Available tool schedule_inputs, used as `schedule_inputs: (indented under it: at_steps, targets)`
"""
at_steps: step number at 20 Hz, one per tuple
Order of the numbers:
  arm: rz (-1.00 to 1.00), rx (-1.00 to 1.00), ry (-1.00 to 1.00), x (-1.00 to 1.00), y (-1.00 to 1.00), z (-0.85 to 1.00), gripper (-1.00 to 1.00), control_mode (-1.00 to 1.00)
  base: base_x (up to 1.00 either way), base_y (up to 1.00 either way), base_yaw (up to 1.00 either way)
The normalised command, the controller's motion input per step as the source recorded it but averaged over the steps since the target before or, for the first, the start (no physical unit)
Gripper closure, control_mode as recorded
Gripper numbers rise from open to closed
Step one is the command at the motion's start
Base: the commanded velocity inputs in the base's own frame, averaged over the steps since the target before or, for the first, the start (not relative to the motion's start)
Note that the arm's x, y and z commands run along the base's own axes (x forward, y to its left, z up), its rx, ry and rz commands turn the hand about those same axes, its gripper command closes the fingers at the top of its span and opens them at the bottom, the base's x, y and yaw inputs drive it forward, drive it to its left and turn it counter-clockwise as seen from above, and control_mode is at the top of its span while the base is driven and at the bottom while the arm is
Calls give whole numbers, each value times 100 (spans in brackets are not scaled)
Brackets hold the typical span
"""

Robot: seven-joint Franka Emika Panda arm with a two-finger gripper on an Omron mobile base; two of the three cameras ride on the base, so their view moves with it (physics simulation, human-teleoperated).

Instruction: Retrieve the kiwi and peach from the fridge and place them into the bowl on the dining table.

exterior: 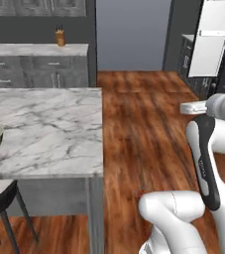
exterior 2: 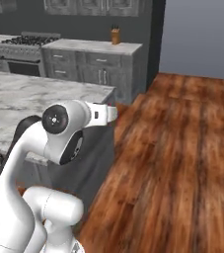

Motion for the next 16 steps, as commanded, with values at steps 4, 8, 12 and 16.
schedule_inputs:
  at_steps: [4,8,12,16]
  targets:
    - [0,0,0,0,0,0,-100,100,2,-100,-38]
    - [0,0,0,0,0,0,-100,100,41,-69,-32]
    - [0,0,0,0,0,0,-100,100,96,-7,-23]
    - [0,0,0,0,0,0,-100,100,100,2,-23]
